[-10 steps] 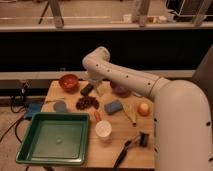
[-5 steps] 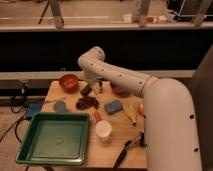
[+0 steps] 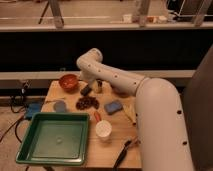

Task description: Wipe tray with eraser

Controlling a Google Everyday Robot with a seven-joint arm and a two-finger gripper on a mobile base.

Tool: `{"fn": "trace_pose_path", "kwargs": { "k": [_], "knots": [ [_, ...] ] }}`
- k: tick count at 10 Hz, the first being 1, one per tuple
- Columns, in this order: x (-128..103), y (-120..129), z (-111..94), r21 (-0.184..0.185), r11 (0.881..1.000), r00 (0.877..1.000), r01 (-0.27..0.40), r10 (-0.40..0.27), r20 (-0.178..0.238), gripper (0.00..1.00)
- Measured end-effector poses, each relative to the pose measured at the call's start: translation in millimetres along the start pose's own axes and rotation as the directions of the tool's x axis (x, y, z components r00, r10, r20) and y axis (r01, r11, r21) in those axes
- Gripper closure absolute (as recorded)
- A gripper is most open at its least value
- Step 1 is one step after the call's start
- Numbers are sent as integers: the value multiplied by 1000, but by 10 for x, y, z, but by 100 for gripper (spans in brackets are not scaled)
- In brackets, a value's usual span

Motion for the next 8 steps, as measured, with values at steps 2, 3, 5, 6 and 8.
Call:
{"fn": "trace_pose_path", "kwargs": {
  "k": [2,3,5,6,8],
  "knots": [
    [47,-9,140,-1,1000,1000,17,-17,-10,20],
    [93,6,179,-5,1000,1000,17,-17,-14,20],
    [160,24,275,-19,1000,1000,4,-4,-12,20],
    [169,36,332,-28,1000,1000,-4,4,-7,20],
    [202,77,514,-57,998,1000,-18,18,2,20]
  ]
}}
